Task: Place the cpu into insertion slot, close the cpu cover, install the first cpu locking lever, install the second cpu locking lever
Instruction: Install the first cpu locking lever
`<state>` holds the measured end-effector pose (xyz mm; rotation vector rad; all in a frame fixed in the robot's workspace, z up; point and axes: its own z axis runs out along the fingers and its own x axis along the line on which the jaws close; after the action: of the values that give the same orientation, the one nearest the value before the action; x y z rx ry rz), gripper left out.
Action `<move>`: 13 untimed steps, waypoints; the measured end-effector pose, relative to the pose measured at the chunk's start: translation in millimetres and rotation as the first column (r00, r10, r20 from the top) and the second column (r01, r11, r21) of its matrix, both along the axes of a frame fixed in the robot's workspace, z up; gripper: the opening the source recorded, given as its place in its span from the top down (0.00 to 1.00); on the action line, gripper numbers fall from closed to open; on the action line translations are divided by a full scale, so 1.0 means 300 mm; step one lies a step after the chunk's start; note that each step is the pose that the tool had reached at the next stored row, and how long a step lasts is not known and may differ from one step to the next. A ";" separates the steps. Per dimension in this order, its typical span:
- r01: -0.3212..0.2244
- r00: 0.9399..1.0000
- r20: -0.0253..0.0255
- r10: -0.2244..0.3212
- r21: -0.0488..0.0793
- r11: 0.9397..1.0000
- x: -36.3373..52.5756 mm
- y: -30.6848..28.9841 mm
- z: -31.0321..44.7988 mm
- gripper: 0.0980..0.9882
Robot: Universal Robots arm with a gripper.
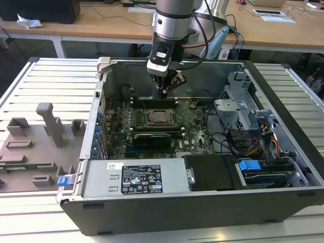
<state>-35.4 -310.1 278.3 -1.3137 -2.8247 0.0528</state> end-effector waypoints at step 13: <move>-0.104 0.995 0.000 0.104 0.000 0.995 0.000 0.000 0.000 0.99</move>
<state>-35.4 -310.1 278.3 -1.1653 -2.8910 0.0549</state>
